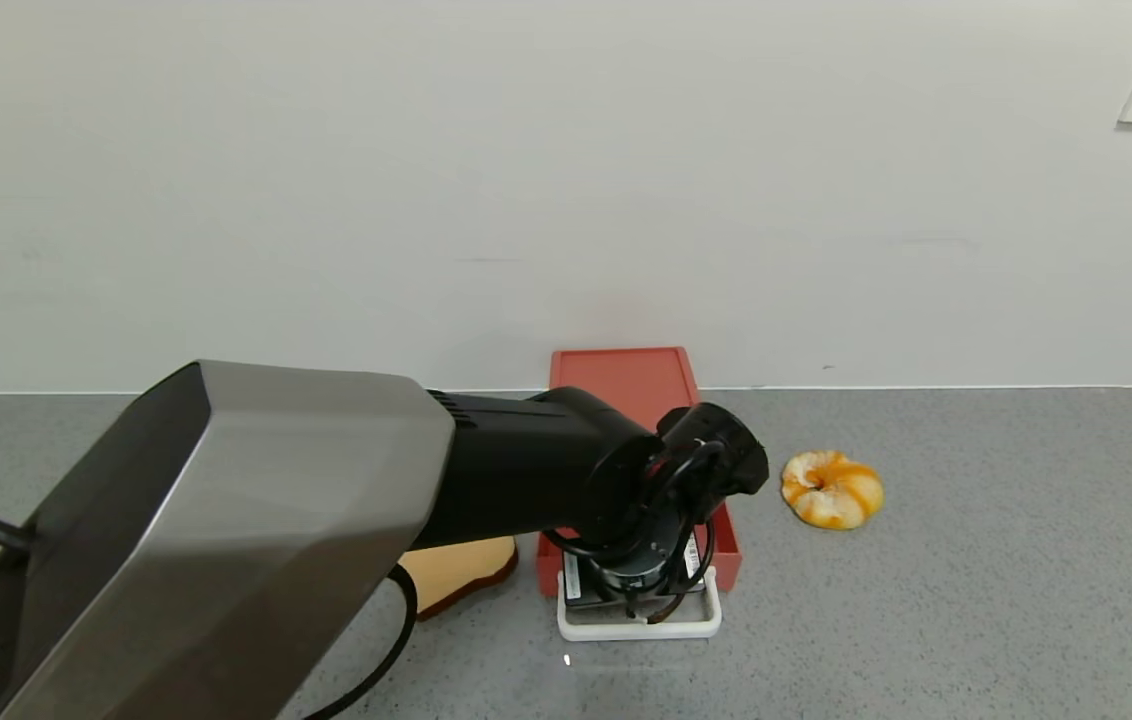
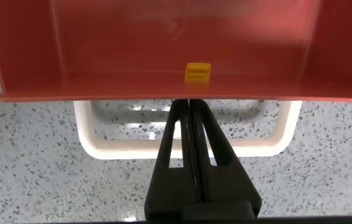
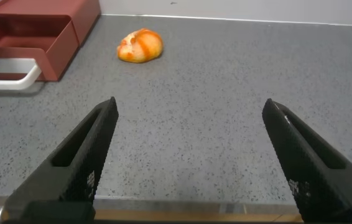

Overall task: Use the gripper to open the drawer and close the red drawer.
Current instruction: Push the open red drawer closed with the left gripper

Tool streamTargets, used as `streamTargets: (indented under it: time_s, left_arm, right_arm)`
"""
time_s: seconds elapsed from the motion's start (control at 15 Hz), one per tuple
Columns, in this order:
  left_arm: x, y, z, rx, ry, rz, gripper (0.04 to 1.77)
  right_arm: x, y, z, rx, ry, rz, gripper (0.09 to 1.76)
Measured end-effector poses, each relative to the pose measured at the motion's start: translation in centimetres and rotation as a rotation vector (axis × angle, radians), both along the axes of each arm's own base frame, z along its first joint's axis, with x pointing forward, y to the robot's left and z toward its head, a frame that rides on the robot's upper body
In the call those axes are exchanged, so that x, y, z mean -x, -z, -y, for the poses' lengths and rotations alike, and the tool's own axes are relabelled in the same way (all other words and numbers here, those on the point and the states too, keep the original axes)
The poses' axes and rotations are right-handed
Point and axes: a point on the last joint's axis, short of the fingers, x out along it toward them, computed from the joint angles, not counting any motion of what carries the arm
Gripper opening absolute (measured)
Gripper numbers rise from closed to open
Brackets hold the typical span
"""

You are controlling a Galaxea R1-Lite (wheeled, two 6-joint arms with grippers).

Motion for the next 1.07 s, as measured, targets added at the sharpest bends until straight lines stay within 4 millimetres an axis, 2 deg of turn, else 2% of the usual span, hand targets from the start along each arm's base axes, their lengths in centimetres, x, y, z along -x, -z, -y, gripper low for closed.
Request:
streamTargets:
  time_s: [1.07]
  left_arm:
    - [-3.5, -0.2, -0.5, -0.023, 0.022, 0.074, 0.11]
  right_arm:
    - [0.0, 0.0, 0.0, 0.0, 0.001, 0.0, 1.71]
